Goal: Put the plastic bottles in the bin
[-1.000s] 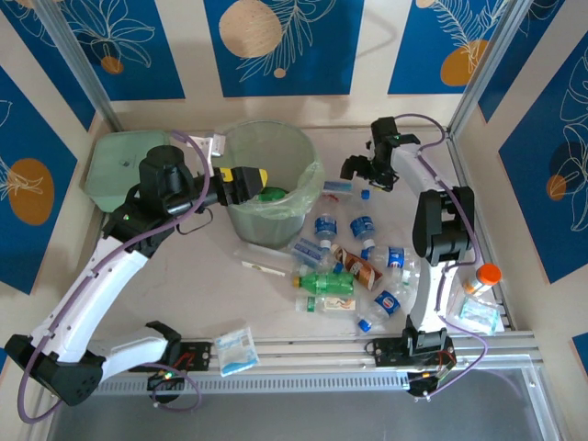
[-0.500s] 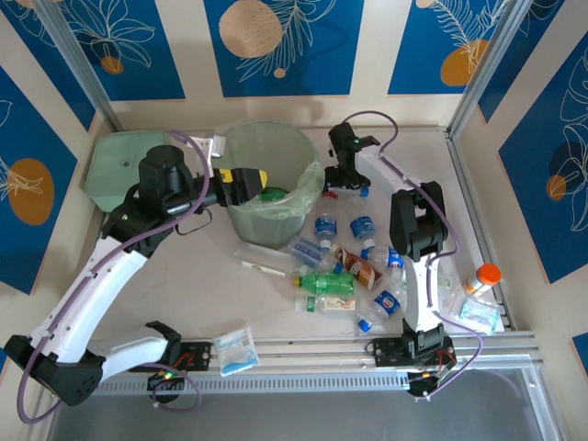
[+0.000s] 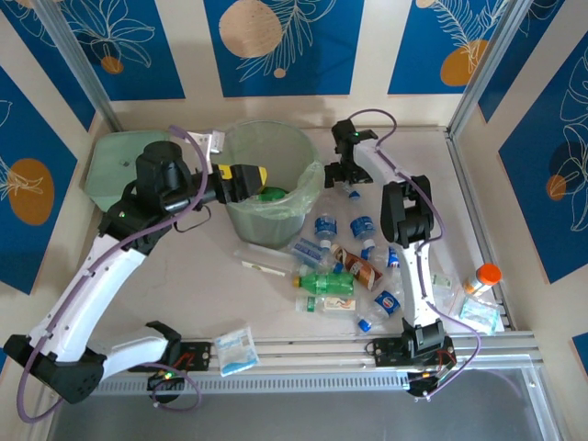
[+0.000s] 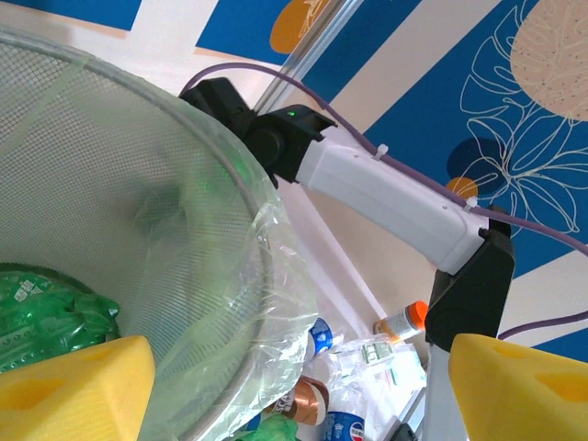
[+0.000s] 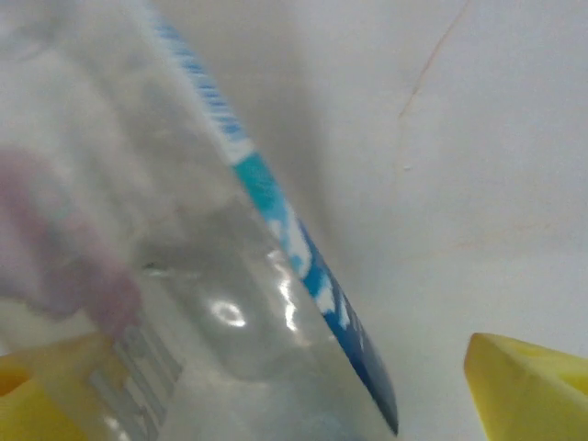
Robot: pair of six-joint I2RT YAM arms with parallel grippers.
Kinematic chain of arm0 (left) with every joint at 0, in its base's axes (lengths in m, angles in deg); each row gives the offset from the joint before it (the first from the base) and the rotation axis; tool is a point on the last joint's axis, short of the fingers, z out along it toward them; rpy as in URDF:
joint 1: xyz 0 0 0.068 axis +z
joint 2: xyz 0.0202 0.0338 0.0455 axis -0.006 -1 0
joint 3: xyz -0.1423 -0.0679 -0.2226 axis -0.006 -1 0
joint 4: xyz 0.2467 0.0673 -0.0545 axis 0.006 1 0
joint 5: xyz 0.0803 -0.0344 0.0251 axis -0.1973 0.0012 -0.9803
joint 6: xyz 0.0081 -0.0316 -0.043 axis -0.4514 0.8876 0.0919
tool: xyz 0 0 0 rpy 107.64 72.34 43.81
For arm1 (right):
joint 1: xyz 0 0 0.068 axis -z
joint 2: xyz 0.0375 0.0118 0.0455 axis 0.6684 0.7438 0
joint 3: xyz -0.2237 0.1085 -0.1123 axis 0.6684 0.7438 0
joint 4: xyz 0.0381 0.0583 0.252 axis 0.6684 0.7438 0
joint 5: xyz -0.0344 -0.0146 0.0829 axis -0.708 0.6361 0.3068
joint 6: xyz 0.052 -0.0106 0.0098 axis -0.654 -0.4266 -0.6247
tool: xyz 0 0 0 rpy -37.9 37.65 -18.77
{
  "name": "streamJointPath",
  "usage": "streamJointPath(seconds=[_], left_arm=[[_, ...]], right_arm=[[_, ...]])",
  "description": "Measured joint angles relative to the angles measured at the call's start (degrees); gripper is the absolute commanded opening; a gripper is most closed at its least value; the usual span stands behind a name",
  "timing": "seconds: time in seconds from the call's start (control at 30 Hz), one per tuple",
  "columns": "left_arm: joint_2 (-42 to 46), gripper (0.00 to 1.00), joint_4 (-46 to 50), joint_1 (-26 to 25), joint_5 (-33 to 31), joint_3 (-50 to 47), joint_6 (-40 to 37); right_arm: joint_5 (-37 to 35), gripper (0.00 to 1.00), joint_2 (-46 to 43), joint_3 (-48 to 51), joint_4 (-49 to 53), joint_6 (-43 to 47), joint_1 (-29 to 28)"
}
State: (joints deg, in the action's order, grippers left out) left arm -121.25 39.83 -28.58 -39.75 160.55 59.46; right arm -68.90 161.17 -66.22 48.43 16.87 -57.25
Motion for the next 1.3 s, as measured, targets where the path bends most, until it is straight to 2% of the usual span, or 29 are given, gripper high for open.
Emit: streamJointPath(seconds=[0.13, 0.27, 0.33, 0.5, 0.7, 0.77, 1.03, 1.17, 1.3], left_arm=[[-0.3, 0.84, 0.0, 0.0, 0.0, 0.0, 0.0], [-0.3, 0.84, 0.0, 0.0, 0.0, 0.0, 0.0], [-0.3, 0.84, 0.0, 0.0, 0.0, 0.0, 0.0], [-0.3, 0.84, 0.0, 0.0, 0.0, 0.0, 0.1], [-0.3, 0.84, 0.0, 0.0, 0.0, 0.0, 0.1], [-0.3, 0.84, 0.0, 0.0, 0.0, 0.0, 0.1], [-0.3, 0.85, 0.0, 0.0, 0.0, 0.0, 0.0], [-0.6, 0.85, 0.0, 0.0, 0.0, 0.0, 0.0], [-0.9, 0.88, -0.3, 0.0, 0.1, 0.0, 0.3]], right_arm=[[3.4, 0.83, 0.0, -0.3, 0.0, -1.4, 2.5], [5.2, 0.81, 0.0, -0.3, -0.1, -2.5, 4.2], [5.4, 0.79, 0.0, -0.3, -0.1, -2.5, 4.4], [5.3, 0.67, 1.2, -1.7, 0.0, -3.6, 4.2], [5.3, 0.60, 2.2, -2.8, 0.6, -4.7, 4.2], [5.1, 0.55, 2.3, -3.0, 0.9, -5.1, 4.2], [5.2, 0.51, 2.1, -3.3, 1.4, -7.0, 4.2], [5.4, 0.51, -1.7, -2.1, 1.0, -8.5, 4.2], [5.9, 0.51, -12.2, 1.3, -0.1, -10.7, 4.2]])
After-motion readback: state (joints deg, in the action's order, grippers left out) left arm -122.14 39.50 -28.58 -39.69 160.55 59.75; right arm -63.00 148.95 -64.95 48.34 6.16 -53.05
